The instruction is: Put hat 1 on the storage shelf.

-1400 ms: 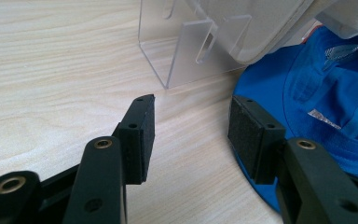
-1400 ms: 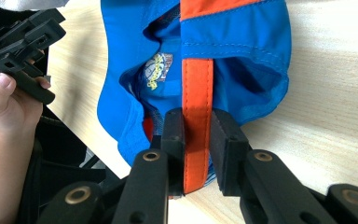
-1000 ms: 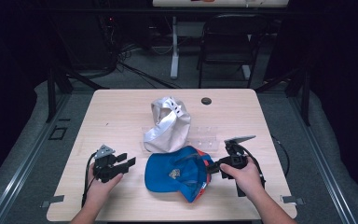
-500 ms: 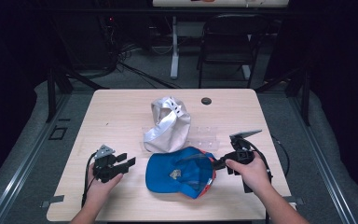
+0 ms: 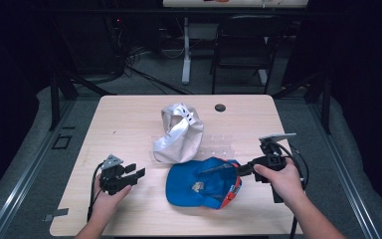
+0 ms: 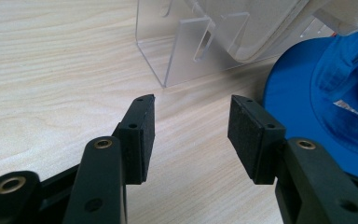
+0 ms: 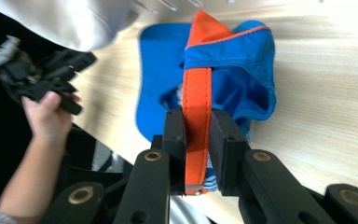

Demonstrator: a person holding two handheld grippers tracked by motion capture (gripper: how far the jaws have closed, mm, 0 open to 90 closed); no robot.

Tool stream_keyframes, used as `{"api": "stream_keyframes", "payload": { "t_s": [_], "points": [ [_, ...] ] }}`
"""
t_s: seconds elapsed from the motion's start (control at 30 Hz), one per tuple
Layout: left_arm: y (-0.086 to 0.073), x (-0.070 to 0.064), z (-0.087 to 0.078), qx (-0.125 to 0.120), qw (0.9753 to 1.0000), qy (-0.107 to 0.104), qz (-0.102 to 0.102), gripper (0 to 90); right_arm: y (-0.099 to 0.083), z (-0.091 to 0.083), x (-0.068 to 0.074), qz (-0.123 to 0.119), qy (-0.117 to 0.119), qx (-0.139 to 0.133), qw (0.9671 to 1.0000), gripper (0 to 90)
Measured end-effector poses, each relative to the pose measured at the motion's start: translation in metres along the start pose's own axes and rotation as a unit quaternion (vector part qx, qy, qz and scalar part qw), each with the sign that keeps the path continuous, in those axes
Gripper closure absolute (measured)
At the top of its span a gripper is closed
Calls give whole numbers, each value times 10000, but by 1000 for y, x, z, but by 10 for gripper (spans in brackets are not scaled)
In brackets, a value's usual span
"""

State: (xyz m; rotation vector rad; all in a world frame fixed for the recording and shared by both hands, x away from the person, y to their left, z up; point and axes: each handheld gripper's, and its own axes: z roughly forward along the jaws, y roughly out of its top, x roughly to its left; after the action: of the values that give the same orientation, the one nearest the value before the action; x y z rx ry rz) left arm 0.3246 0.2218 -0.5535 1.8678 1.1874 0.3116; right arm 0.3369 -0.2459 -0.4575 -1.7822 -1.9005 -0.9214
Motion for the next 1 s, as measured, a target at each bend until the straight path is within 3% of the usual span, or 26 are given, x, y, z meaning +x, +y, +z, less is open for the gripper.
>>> {"api": "stream_keyframes", "payload": {
  "t_s": [0.1,0.13,0.2,0.23,0.27,0.3,0.37,0.53,0.63,1.0],
  "points": [
    [0,0,0,-32,10000,7,-1,518,2,-5,0,196,364,-102,9991,779],
    [0,0,-1,10,10000,8,-2,518,3,-7,-1,150,492,-8,9987,779],
    [0,1,-1,5,10000,10,-2,518,3,-7,-2,209,590,-19,9980,779],
    [0,0,0,-28,10000,32,-16,518,5,-8,-1,318,826,-75,9960,779],
    [0,0,0,-28,10000,32,-16,518,5,-8,-1,318,826,-75,9960,779],
    [0,1,-1,14,10000,1,-5,518,6,-10,0,372,1023,-80,9940,779],
    [0,0,0,9,10000,3,-15,518,7,-12,1,414,1171,-106,9922,780],
    [0,0,0,-46,10000,16,-24,518,10,-18,9,393,1342,-188,9900,780],
    [0,0,0,17,10000,-1,-14,518,14,-24,21,354,1593,-271,9862,780],
    [0,1,1,-46,10000,17,-21,518,24,-34,45,299,1805,-356,9825,780]
  ]
}}
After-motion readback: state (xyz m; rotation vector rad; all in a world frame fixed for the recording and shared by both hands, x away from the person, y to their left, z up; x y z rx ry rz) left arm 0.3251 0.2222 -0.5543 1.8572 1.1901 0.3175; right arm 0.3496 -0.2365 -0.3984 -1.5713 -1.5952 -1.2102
